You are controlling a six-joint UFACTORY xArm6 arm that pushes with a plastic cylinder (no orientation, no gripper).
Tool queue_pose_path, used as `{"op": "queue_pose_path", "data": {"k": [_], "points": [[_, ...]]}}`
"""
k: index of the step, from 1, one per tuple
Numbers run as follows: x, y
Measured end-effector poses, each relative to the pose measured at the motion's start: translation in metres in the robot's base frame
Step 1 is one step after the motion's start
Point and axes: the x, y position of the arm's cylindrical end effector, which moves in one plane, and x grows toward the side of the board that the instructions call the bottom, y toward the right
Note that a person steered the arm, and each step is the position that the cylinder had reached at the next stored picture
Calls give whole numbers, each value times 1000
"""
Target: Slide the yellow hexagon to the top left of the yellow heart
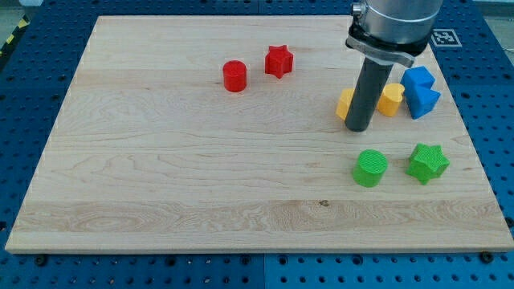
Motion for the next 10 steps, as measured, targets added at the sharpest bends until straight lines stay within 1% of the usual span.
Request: {"op": "queue_pose_path", "data": {"k": [1, 2, 4, 5, 6, 8, 10], "points": [[-16, 0], [-16, -24], [-48, -30], [-50, -36], [-59, -27], [-64, 4], [-70, 17]]}}
